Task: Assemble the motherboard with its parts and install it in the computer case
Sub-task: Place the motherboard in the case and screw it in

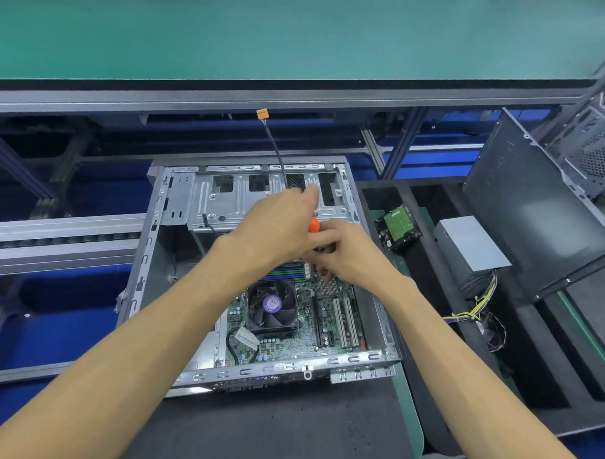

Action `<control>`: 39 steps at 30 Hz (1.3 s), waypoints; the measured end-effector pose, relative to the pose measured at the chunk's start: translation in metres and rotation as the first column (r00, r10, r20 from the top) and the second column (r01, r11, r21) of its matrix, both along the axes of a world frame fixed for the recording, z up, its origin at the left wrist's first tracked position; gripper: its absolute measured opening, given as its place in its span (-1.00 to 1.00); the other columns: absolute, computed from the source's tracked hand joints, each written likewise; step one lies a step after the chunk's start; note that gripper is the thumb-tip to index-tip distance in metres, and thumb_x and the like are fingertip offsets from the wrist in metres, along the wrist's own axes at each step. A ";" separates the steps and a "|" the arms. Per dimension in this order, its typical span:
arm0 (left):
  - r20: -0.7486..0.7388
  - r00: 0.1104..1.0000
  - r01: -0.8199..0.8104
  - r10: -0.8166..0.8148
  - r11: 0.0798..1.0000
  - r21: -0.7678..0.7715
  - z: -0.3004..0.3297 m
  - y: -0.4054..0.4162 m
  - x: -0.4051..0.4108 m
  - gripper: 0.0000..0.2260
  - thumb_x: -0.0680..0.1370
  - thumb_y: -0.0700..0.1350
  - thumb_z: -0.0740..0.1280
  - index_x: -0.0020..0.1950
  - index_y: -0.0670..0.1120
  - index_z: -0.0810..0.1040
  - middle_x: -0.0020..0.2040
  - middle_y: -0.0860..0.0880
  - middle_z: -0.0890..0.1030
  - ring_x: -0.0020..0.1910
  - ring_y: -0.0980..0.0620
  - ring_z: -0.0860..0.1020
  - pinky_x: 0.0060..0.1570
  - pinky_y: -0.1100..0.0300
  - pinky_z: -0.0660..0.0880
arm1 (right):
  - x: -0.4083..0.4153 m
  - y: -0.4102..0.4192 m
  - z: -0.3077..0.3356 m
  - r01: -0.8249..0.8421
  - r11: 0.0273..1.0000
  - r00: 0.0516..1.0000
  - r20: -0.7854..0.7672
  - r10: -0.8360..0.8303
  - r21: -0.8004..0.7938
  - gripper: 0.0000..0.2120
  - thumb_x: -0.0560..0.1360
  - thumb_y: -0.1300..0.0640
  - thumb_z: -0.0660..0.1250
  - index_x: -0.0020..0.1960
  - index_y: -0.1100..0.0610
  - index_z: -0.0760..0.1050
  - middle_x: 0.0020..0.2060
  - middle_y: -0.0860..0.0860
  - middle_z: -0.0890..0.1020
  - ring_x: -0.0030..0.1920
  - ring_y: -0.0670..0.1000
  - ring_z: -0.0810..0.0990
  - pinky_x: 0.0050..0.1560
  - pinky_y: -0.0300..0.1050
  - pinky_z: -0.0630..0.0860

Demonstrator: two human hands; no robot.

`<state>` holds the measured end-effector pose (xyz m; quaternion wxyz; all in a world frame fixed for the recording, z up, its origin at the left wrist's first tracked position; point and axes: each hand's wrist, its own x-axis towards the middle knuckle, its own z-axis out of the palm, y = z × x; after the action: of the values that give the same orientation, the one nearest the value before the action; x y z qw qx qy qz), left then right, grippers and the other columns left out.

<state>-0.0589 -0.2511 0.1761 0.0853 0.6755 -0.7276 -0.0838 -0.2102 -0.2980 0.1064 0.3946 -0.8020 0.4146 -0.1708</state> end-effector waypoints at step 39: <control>-0.484 0.853 0.056 -0.194 0.957 -0.286 0.016 0.019 -0.019 -0.83 0.62 0.11 0.26 0.03 0.04 0.52 -0.24 0.16 0.54 -0.26 0.16 0.50 -0.17 0.09 0.47 | -0.050 0.026 0.046 0.542 0.831 0.693 0.495 -0.525 0.124 -0.73 0.51 -0.11 0.45 -0.21 0.06 0.54 -0.39 0.04 0.62 -0.47 -0.02 0.50 -0.43 -0.11 0.44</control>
<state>-0.0779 -0.2325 0.1921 0.3562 0.5632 -0.7266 -0.1673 -0.2598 -0.2721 0.1527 0.4100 -0.5787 0.5071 -0.4898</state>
